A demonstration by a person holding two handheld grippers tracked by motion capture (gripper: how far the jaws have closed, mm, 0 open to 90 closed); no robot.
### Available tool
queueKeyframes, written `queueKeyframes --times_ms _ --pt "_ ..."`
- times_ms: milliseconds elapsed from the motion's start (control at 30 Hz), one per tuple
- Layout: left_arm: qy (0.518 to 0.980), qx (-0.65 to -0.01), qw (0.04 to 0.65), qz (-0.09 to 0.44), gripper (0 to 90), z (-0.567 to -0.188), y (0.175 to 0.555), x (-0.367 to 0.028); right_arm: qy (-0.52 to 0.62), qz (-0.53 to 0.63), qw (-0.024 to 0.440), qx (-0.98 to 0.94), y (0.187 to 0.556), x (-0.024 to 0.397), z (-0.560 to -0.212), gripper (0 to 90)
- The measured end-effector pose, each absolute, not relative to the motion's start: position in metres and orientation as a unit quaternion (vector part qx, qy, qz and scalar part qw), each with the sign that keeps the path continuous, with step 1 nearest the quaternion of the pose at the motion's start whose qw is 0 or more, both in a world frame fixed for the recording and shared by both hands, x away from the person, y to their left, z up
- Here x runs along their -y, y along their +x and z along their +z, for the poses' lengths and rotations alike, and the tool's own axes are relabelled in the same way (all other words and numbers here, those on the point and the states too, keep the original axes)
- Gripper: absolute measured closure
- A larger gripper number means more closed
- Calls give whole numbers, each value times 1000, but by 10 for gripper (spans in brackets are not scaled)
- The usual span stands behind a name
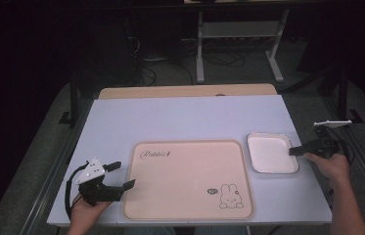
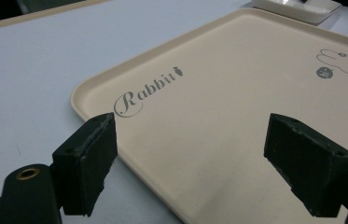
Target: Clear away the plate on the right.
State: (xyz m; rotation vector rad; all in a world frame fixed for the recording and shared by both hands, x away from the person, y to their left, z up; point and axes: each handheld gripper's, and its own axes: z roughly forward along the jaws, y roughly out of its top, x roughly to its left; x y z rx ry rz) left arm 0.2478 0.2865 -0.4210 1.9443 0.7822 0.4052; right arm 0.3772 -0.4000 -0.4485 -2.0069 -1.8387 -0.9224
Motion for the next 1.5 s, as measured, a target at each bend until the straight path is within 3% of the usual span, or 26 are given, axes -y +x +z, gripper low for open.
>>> queueKeyframes --times_ms 700,1100,1500 --pt "793 -326 488 164 171 -421 247 -288 -695 -391 140 587 357 402 -447 885" --pt "790 -325 493 163 171 -420 246 -290 -681 -459 146 552 334 388 -423 885" --pt "789 -325 494 164 171 -419 245 -290 -642 -509 157 552 321 353 -373 885"
